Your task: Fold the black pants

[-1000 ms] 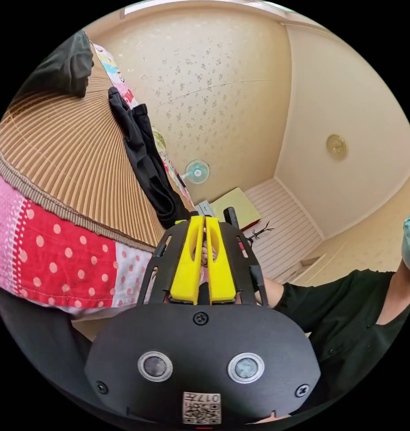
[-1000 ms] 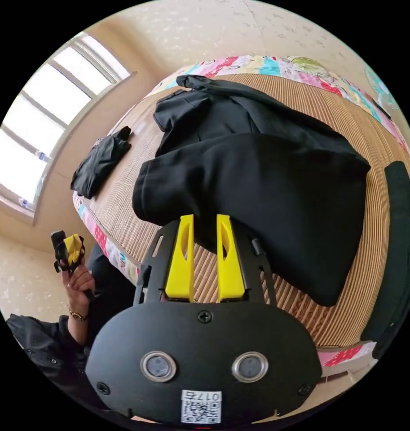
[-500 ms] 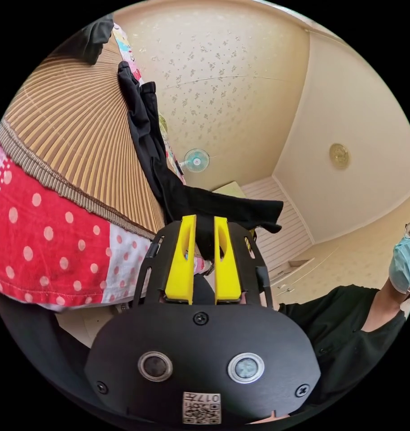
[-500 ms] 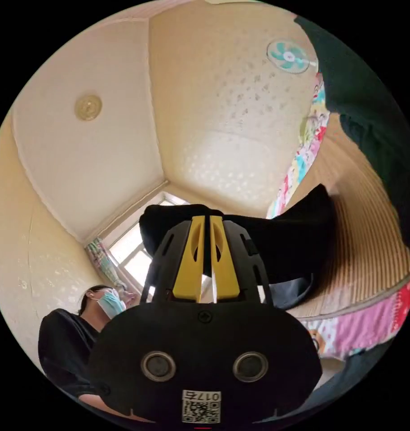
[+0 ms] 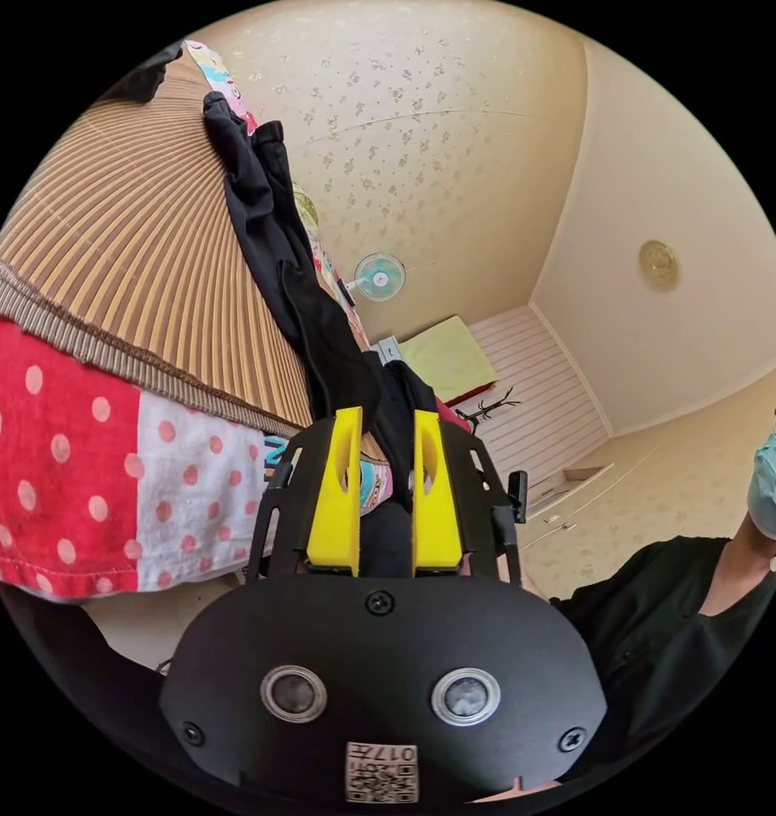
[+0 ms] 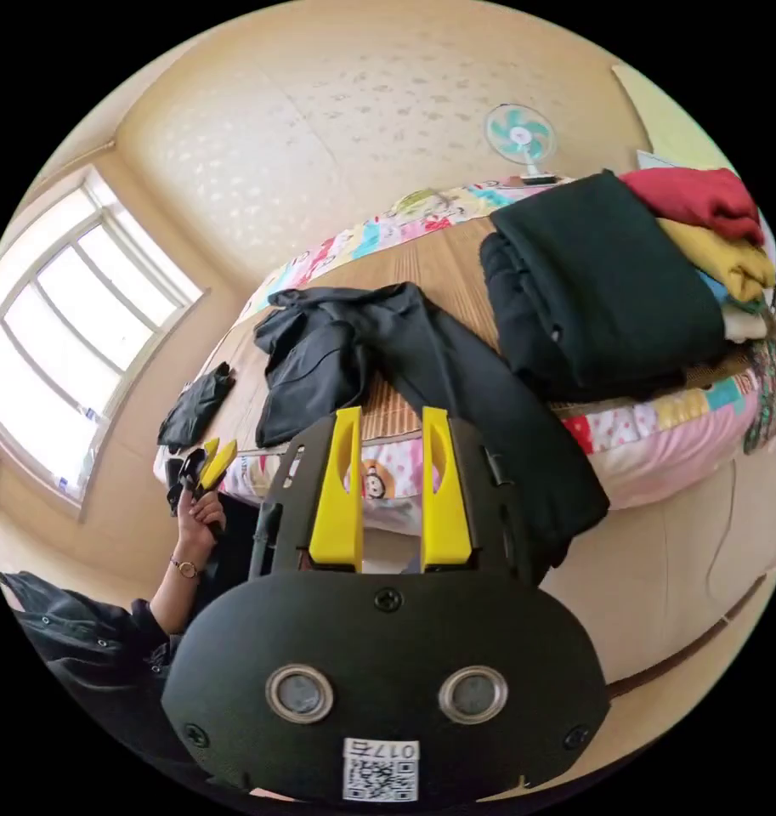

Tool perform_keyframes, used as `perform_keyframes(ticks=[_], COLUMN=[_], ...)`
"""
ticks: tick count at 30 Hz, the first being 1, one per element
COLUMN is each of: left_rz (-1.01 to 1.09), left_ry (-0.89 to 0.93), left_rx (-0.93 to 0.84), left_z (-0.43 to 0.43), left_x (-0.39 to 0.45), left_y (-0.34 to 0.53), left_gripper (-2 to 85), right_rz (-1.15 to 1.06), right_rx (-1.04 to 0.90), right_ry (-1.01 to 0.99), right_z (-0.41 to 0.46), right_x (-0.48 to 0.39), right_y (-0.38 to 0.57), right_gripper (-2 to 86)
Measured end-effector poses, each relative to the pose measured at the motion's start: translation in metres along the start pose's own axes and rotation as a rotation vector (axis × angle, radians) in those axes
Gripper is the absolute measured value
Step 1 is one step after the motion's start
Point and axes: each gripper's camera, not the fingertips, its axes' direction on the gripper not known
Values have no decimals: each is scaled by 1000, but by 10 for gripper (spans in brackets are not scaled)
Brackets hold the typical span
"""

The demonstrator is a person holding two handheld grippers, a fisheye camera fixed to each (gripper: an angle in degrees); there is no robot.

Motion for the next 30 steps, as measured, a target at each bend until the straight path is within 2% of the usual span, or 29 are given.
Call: perform_keyframes(ticks=[3,5,8,10,12,14,17,22,25,28,30], left_rz=[41,54,39,12,-4,-6,0,13,27,48,31], left_ry=[-71,-115,-172,-167,-158,-159,-172,-228,-277,-280,-266], left_rx=[-13,-8,41,98,141,180,222,260,277,269,245], left_z=[1,-3,-18,-30,-38,-43,-46,-42,-41,-38,-32], left_x=[9,12,10,4,0,0,3,12,19,21,16], left_y=[3,6,12,17,19,19,22,35,41,44,45], left_gripper=[100,103,110,111,112,112,112,111,112,112,112], right_rz=[-176,-288,-330,-346,-416,-501,-636,-574,-543,-473,-339], right_rx=[-112,-218,-398,-345,-420,-498,-639,-739,-688,-459,-306], right_ry=[-125,-105,-93,-41,-160,-437,-740,-992,-1068,-1224,-1138], right_z=[91,166,246,251,253,237,210,184,170,150,149], right_x=[-72,-119,-146,-155,-164,-170,-175,-145,-127,-106,-88], right_y=[-47,-70,-81,-76,-69,-46,5,63,63,23,-9], right_gripper=[129,133,125,85,35,21,14,11,11,16,26])
